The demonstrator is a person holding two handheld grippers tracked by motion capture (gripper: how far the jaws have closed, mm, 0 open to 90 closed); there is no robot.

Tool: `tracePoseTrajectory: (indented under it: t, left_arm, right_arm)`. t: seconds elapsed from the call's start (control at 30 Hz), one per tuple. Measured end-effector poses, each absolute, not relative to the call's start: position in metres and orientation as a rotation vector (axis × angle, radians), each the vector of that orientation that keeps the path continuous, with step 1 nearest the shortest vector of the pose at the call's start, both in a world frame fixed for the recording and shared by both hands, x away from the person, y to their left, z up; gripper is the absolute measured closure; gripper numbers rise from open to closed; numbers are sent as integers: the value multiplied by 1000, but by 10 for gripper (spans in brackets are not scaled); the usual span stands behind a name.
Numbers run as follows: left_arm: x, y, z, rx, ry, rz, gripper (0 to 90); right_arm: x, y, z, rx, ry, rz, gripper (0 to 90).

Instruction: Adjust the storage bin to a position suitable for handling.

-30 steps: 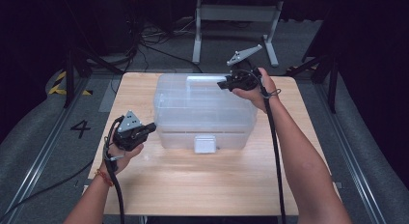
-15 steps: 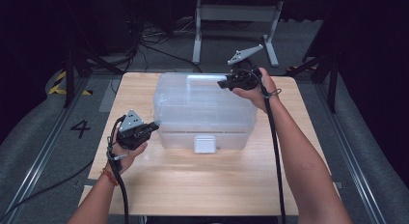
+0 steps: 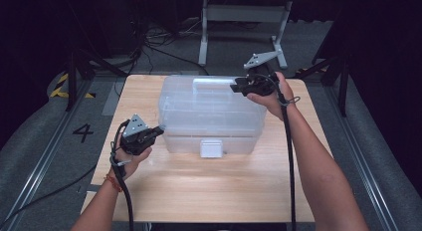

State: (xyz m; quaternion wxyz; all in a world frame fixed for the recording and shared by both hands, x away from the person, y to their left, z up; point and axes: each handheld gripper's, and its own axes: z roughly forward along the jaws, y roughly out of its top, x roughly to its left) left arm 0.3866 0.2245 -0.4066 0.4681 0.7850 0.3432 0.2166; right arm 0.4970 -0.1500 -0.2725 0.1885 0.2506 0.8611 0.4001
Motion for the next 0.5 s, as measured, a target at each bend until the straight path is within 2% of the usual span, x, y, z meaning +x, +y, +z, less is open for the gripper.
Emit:
tracePoseTrajectory:
  t: [0.5]
  left_arm:
    - [387,224,-405,1943,829,551,899]
  right_arm:
    - [460,-222,-271,738,2277,1188,671]
